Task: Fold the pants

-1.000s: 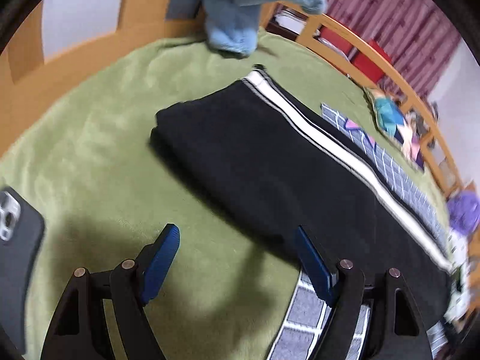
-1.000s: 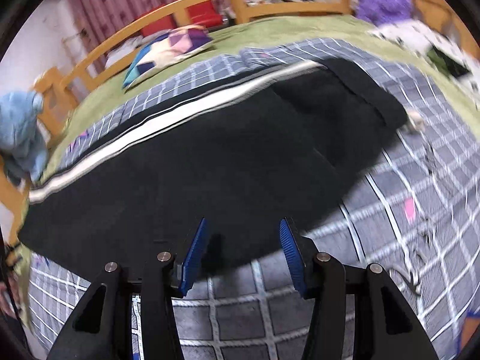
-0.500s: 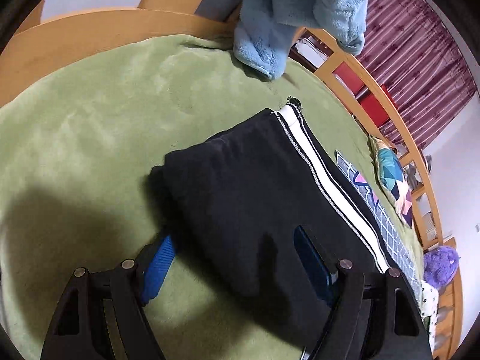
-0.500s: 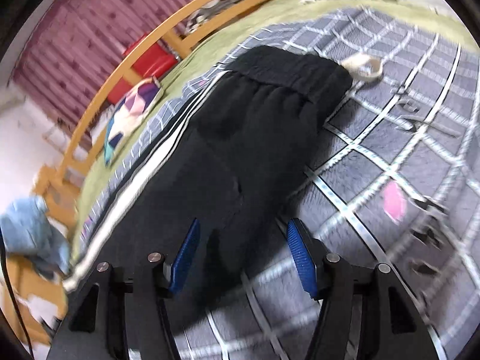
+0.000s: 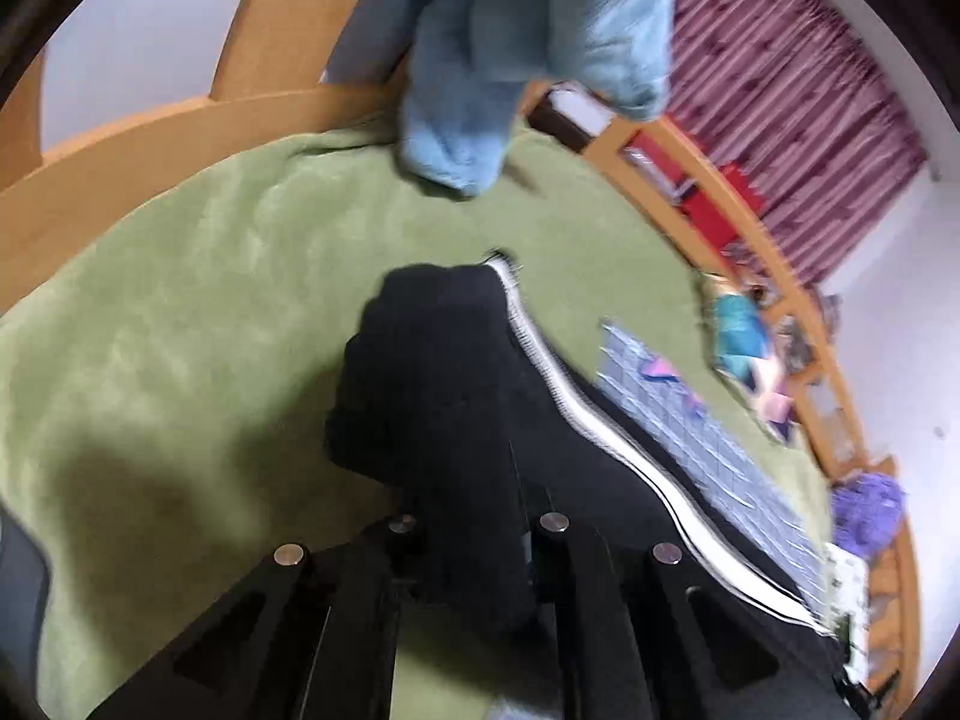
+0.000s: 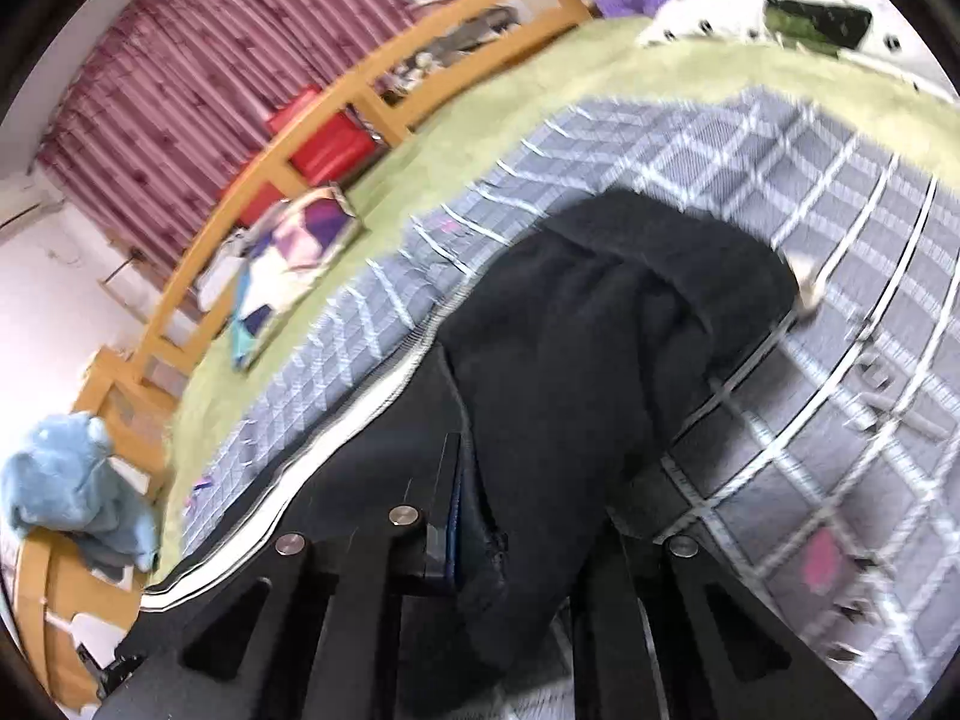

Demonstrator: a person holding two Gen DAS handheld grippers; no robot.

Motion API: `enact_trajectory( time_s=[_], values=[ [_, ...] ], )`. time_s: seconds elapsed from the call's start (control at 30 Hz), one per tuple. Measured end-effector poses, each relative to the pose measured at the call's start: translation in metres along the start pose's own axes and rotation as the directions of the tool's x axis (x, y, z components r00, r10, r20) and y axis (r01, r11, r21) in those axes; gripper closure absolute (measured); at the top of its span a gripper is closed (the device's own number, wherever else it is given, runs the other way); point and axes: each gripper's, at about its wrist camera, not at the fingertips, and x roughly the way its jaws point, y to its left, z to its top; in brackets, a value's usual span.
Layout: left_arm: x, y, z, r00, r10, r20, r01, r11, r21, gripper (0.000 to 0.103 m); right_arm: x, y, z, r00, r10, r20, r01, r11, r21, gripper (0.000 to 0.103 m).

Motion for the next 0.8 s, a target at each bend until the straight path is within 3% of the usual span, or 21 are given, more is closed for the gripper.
enact_trajectory(
  time_s=[0.17,0.23,0.3,0.43,0.5,0.57,0.67,0.8],
  values=[
    [-0.053,0.005,-0.047,0.999,0.018,-0.026,-0.015,0.993,0.114,0.093,-0.051,-0.02,-0.006,0.999,-0.052,-0.013,0.051,0.998,-0.046,0.09],
    [-0.058,0.018,-0.066,0.997,0.032,-0.065,-0.026,0.994,0.102,0.093,-0.059,-0.038,-0.013,0.997,-0.061,-0.039,0.06,0.998,-0.025,0.09],
    [-0.051,0.03,-0.084,0.99,0.089,-0.107,-0.078,0.992,0.103,0.092,-0.055,-0.058,-0.025,0.992,-0.07,-0.108,0.069,0.998,-0.014,0.086],
    [-0.042,0.054,-0.093,0.975,0.13,-0.18,-0.13,0.991,0.011,0.072,-0.036,-0.078,-0.051,0.967,-0.144,-0.211,0.134,0.989,-0.058,0.066],
    [-0.05,0.06,-0.092,0.977,0.128,-0.171,-0.133,0.991,-0.021,0.063,-0.052,-0.08,-0.057,0.97,-0.156,-0.185,0.143,0.986,-0.083,0.059],
    [-0.057,0.061,-0.093,0.982,0.124,-0.144,-0.128,0.992,-0.013,0.045,-0.074,-0.079,-0.059,0.976,-0.177,-0.128,0.163,0.98,-0.112,0.049],
    [-0.058,0.061,-0.095,0.982,0.139,-0.124,-0.141,0.99,-0.001,0.043,-0.096,-0.084,-0.054,0.984,-0.171,-0.056,0.166,0.983,-0.076,0.046],
    [-0.05,0.063,-0.098,0.98,0.158,-0.122,-0.159,0.987,0.002,0.042,-0.09,-0.084,-0.055,0.984,-0.166,-0.064,0.163,0.985,-0.051,0.046]
  ],
)
